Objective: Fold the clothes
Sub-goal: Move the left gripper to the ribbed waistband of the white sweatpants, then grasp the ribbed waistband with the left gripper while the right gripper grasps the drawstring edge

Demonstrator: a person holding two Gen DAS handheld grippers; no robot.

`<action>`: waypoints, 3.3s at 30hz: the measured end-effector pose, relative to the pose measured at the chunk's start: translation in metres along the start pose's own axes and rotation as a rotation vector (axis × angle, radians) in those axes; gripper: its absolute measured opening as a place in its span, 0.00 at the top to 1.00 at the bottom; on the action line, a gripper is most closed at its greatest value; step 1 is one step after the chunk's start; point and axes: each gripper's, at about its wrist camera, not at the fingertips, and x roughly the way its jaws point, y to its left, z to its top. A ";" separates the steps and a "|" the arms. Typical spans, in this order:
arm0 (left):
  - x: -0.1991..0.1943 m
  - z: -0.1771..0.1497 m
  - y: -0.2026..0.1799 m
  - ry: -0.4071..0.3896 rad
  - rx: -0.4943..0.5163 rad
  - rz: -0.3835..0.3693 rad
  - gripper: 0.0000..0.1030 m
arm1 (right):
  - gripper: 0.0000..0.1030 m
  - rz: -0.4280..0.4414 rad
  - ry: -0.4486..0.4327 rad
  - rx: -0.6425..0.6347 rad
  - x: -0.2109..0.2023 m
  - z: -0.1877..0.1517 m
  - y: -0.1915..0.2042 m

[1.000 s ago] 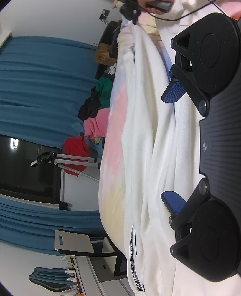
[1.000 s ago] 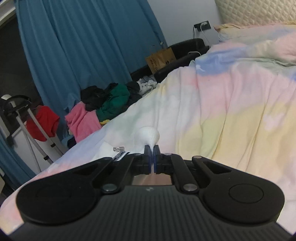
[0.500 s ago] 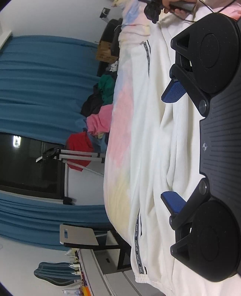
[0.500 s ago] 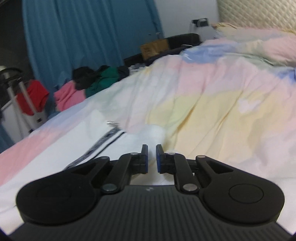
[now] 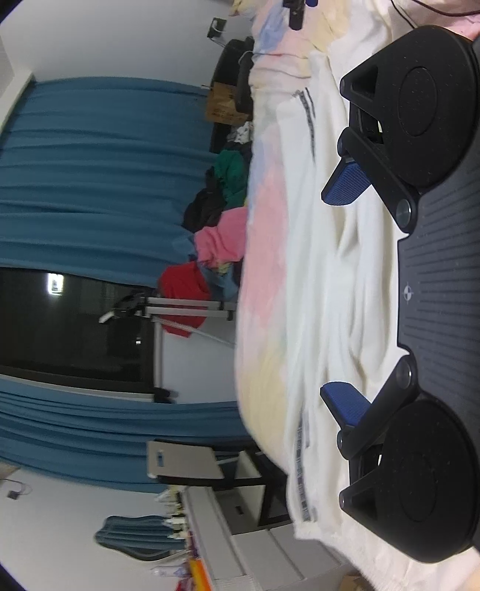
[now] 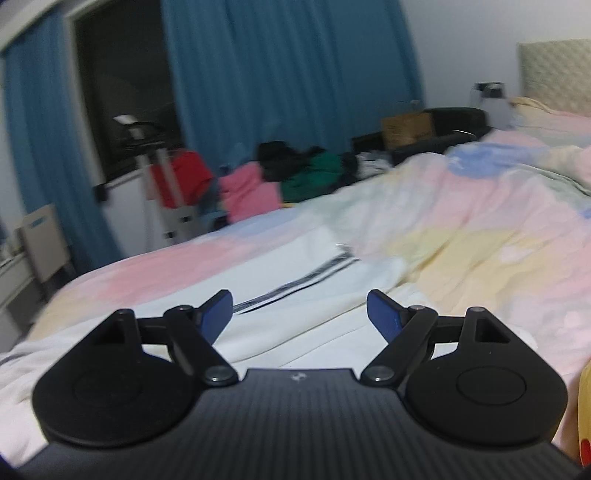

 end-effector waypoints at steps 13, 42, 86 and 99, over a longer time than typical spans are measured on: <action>-0.014 -0.005 0.036 0.150 -0.150 0.112 0.00 | 0.21 0.082 0.044 -0.083 -0.023 -0.017 0.020; -0.050 -0.081 0.283 0.550 -1.082 0.535 0.04 | 0.21 0.043 0.117 -0.024 -0.005 -0.025 0.002; -0.037 -0.121 0.298 0.362 -1.445 0.235 0.51 | 0.62 -0.287 0.276 0.808 0.055 -0.073 -0.154; -0.080 -0.088 0.305 0.106 -1.391 0.103 0.88 | 0.90 -0.182 -0.001 0.653 0.006 -0.025 -0.129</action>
